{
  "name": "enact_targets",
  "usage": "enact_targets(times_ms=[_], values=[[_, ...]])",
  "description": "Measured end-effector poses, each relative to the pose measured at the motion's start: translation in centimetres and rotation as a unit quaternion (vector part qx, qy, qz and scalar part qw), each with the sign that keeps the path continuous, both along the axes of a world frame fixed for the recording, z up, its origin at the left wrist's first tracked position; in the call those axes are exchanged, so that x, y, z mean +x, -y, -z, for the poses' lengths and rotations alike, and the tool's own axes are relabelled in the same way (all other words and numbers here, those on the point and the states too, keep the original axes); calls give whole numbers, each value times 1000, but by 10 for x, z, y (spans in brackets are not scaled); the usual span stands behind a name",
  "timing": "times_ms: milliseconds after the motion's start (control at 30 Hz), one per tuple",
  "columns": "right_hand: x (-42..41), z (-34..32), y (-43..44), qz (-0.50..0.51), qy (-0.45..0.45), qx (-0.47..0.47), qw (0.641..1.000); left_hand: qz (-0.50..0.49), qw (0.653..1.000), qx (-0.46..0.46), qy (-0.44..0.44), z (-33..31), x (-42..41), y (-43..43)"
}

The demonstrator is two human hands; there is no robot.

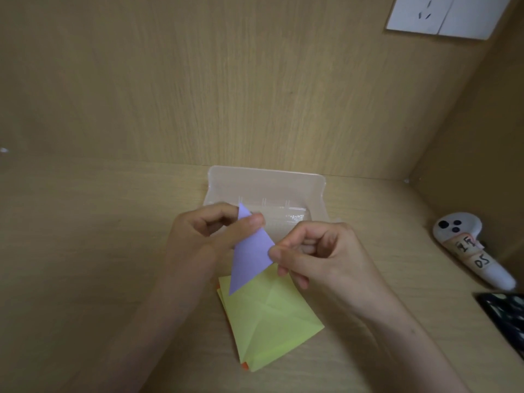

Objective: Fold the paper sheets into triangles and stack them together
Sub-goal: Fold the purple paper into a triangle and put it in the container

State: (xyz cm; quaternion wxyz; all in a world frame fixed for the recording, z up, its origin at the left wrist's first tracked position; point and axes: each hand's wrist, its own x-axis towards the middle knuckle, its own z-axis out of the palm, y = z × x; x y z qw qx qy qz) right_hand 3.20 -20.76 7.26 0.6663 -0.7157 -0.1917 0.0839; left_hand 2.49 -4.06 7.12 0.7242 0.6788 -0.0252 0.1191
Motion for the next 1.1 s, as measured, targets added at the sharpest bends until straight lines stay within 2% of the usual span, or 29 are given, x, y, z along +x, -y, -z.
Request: enact_targets(times_ms=[100,167,233,367,433,533,833,967,1100], values=[[1,0,4,4,0,-6,1000,-60,995,-74,25,-5,10,-22],[2,0,6,13,-4,-1,1000,-80,993,-77,41,-7,14,-35],[3,-1,6,11,-4,-6,1000,-59,996,-54,35,-5,15,-36],[3,0,4,-5,4,-25,1000,68,997,25,5,-2,9,-22],[4,0,5,-11,7,-42,999,94,994,61,-18,-5,7,-17],[5,3,6,-16,17,-64,998,88,988,128,-17,-5,5,-12],[8,6,12,66,87,-87,990,69,982,174,-14,4,5,-11],[6,9,4,66,126,-87,986,83,977,199,12,6,5,-10],[6,12,1,61,127,-90,986,93,972,217,18,6,3,-8]])
